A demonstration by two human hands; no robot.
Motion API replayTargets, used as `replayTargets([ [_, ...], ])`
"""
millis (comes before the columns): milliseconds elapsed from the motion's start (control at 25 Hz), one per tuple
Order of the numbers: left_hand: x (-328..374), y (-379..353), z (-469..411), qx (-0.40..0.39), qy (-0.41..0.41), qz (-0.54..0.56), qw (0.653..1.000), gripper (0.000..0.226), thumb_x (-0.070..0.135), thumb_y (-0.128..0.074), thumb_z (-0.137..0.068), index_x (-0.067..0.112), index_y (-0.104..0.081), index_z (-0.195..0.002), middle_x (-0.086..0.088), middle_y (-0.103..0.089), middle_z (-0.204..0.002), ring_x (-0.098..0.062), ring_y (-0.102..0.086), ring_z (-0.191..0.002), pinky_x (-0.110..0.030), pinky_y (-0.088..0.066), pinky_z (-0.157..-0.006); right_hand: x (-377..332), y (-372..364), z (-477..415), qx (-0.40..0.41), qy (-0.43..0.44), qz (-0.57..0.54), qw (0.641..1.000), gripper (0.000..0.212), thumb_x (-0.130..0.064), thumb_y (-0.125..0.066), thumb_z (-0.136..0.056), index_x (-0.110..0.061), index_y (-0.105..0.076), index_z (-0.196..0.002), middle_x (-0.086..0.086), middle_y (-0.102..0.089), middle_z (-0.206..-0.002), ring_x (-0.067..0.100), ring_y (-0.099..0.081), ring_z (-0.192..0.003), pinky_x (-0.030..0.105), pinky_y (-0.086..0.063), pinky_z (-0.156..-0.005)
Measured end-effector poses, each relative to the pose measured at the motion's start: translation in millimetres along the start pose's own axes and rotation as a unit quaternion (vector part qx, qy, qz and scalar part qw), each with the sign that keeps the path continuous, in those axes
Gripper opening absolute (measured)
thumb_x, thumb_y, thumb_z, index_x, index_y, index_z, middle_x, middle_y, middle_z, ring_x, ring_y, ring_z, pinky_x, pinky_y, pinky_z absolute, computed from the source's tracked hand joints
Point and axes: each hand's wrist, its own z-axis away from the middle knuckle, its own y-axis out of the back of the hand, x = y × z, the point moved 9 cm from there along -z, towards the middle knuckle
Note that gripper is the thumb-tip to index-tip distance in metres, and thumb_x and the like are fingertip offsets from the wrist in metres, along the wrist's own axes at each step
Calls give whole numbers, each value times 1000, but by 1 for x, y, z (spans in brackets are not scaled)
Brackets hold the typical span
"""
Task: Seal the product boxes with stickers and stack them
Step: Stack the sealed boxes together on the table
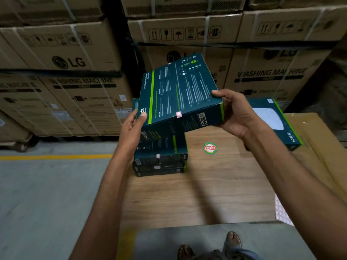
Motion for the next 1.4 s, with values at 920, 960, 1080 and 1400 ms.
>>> replayTargets([
  [920, 101, -63, 57, 61, -518, -497, 693, 98, 37, -89, -80, 10, -39, -159, -15, -44, -161, -33, -47, -144, -54, -38, -116, -37, -44, 14, 9, -61, -9, 998, 36, -45, -75, -88, -21, -66, -113, 15, -72, -113, 29, -73, -102, 44, -63, -86],
  [960, 104, -62, 55, 66, -519, -484, 702, 100, 27, -92, -77, 9, -38, -159, -16, -46, -159, -34, -47, -143, -54, -37, -115, -39, -46, 14, 3, -59, -1, 998, 43, -50, -76, -87, -21, -66, -116, 16, -72, -117, 30, -73, -105, 45, -63, -87],
  [1080, 127, -57, 47, 48, -524, -438, 728, 95, 23, -91, -78, 7, -42, -157, -14, -49, -155, -33, -48, -139, -52, -35, -111, -47, -41, 8, -7, -30, 81, 996, 61, -72, -66, -87, -25, -65, -127, 11, -68, -122, 23, -66, -105, 41, -56, -89],
  [1400, 206, -15, 14, -120, -388, -289, 867, 87, 44, -83, -85, 20, -43, -159, 7, -48, -157, -9, -41, -148, -44, -37, -123, -98, -39, 1, -41, 255, 395, 882, 98, -53, -89, -75, -53, -30, -153, -10, -26, -162, 20, -22, -151, 49, -28, -120],
])
